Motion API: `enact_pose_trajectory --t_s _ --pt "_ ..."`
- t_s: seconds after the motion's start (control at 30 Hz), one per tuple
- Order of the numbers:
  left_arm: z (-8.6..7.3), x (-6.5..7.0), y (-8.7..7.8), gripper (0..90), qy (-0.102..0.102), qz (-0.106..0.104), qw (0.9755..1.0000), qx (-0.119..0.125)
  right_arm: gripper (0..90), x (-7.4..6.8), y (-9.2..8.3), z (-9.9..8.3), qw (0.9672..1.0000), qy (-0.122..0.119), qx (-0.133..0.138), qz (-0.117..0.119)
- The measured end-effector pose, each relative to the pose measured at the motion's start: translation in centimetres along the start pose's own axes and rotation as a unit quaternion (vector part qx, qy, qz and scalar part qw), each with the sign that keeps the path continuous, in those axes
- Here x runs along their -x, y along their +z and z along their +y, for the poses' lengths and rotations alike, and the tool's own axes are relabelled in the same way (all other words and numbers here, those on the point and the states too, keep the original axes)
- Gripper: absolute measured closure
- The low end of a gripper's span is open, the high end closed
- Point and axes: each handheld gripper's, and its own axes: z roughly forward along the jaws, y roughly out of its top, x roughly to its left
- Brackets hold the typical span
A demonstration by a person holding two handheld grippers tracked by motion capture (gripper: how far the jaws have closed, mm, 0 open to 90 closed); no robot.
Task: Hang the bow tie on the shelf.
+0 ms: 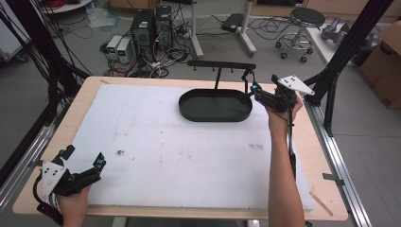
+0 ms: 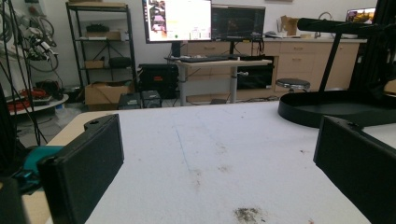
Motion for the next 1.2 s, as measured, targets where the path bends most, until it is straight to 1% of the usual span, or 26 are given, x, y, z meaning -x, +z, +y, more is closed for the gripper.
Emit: enact_pose_trajectory --t_s 0.13,0.27,0.4,0.57,0.67,0.7,0.73,0.8,0.83,0.87,0.93,0.97,1.0,1.07,1.1,1.17,1.2 --pt "0.2 0.1 -0.2 2.1 0.0 0.0 1.0 0.004 21.5 -0.8 -1.9 0.2 0.9999 -0.008 0.009 -0.004" --pt "0.3 0.0 -0.4 2.1 0.003 0.004 1.0 0.008 21.4 -1.4 -4.2 0.0 0.9997 -0.005 0.023 -0.006" --pt "0.5 -0.3 -0.8 2.1 0.0 0.011 0.9999 0.013 21.2 -1.8 -6.3 -0.2 0.9996 -0.004 0.028 -0.007" --pt "0.7 -0.4 -1.0 2.1 0.001 0.013 0.9998 0.017 20.8 -2.5 -9.0 -0.7 0.9986 0.003 0.051 -0.015" --pt "0.7 -0.5 -1.1 2.1 0.0 0.015 0.9997 0.017 20.4 -3.0 -10.4 -1.3 0.9981 0.003 0.059 -0.02" --pt "0.7 -0.5 -1.1 2.1 0.0 0.015 0.9997 0.017 20.3 -3.1 -10.9 -1.5 0.9982 0.005 0.055 -0.021" --pt "0.6 -0.5 -1.1 2.1 0.0 0.015 0.9997 0.017 20.3 -3.1 -11.3 -1.8 0.9981 0.005 0.057 -0.022" --pt "0.7 -0.4 -1.2 2.1 0.0 0.016 0.9997 0.018 20.3 -3.1 -12.1 -2.4 0.9979 0.012 0.06 -0.022" --pt "0.7 -0.4 -1.2 2.1 0.0 0.016 0.9997 0.018 20.3 -3.1 -12.1 -2.4 0.9979 0.012 0.06 -0.022" --pt "0.7 -0.4 -1.2 2.1 0.001 0.016 0.9997 0.018 19.7 -3.1 -13.0 -3.1 0.9973 0.024 0.066 -0.023" --pt "0.7 -0.4 -1.2 2.1 -0.001 0.017 0.9996 0.02 19.2 -3.0 -13.8 -3.7 0.9964 0.029 0.075 -0.027" --pt "0.7 -0.4 -1.2 2.1 -0.001 0.017 0.9996 0.02 19.2 -3.0 -13.8 -3.7 0.9964 0.029 0.075 -0.027" --pt "0.7 -0.4 -1.3 2.1 0.0 0.017 0.9996 0.02 18.5 -2.9 -14.5 -4.1 0.9962 0.031 0.077 -0.028" --pt "0.7 -0.4 -1.3 2.1 0.0 0.017 0.9996 0.02 18.0 -2.9 -14.9 -4.3 0.996 0.032 0.078 -0.028" --pt "0.7 -0.5 -1.3 2.1 0.0 0.017 0.9997 0.019 17.7 -2.9 -15.6 -4.8 0.996 0.034 0.078 -0.028" --pt "0.7 -0.5 -1.3 2.1 0.001 0.017 0.9997 0.019 17.1 -2.9 -15.9 -5.1 0.9959 0.035 0.079 -0.028" --pt "0.7 -0.5 -1.3 2.1 0.0 0.015 0.9997 0.019 15.9 -2.9 -16.5 -5.9 0.9957 0.045 0.076 -0.029"
